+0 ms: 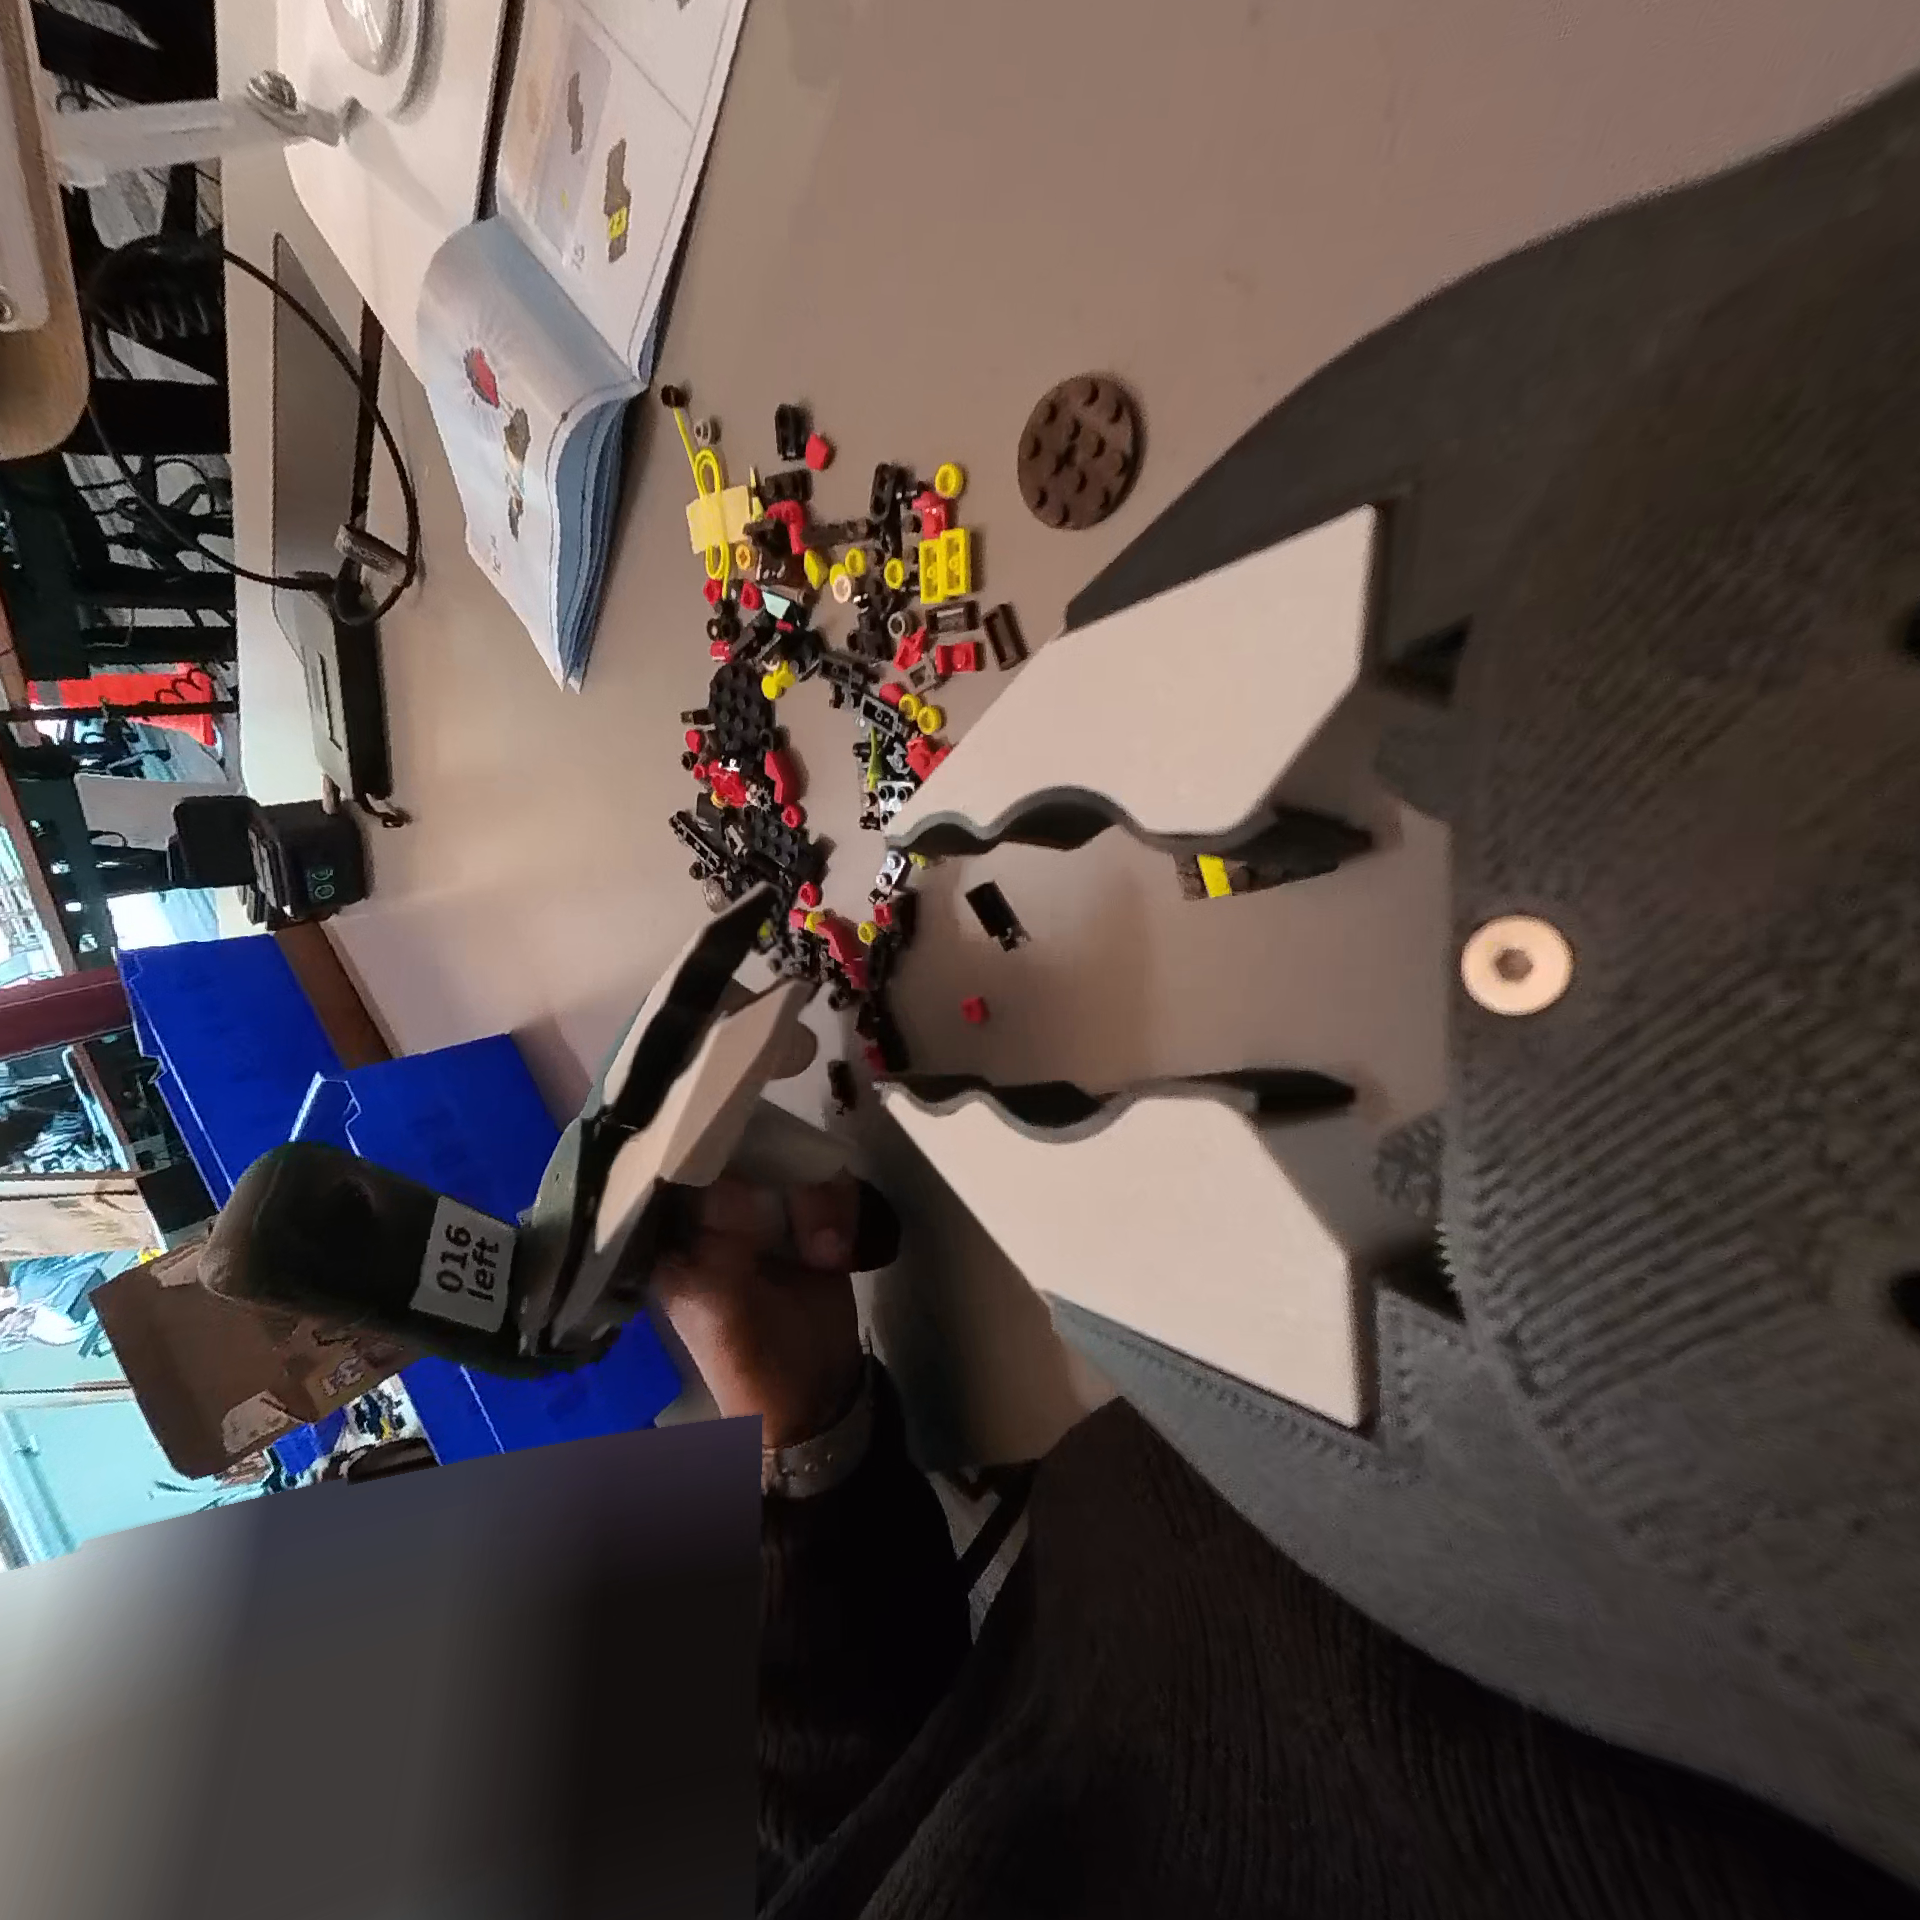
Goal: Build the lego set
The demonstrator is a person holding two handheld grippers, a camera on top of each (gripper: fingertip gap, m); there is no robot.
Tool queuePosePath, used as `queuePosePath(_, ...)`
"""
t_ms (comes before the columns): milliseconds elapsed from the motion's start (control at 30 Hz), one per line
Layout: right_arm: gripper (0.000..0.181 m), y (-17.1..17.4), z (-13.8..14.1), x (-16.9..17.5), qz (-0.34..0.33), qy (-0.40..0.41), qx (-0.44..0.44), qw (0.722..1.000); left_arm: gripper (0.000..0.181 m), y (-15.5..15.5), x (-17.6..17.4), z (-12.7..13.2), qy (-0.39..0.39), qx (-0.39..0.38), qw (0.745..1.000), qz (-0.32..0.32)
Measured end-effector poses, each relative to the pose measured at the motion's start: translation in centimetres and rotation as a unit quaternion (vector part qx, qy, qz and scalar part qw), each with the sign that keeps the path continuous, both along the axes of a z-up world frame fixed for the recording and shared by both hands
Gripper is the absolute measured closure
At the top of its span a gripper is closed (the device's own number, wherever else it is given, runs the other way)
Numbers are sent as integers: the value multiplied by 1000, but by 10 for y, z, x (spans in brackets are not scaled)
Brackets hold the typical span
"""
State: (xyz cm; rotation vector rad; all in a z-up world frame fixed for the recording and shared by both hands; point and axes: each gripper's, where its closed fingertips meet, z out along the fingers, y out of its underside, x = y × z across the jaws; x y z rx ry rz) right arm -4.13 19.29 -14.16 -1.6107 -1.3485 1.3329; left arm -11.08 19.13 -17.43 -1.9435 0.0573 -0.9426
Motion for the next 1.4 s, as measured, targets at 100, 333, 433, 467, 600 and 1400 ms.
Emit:
queuePosePath(100, 141, 2, -3, 1, -3, -9, 1, 1000, 143, 4, -23, 7, -47, 2, 998, 42)
queuePosePath(333, 144, 5, 0, 3, -5, 1, -22, 1000, 154, 5, -59, 15, -74, 11, 992, 97)
queuePosePath(433, 144, 4, -2, 3, -5, -2, -24, 1000, 155, 5, -57, 13, -72, 7, 993, 95)
queuePosePath(467, 144, 4, -3, 3, -5, -5, -24, 1000, 155, 6, -54, 11, -75, 4, 993, 90)
queuePosePath(600, 145, 4, -5, 3, -5, -11, -30, 999, 155, 6, -41, 6, -62, -5, 996, 68)
queuePosePath(1400, 145, 1, -10, 1, 2, -17, -51, 999, 142, 1, -135, 9, 74, 7, 969, 234)
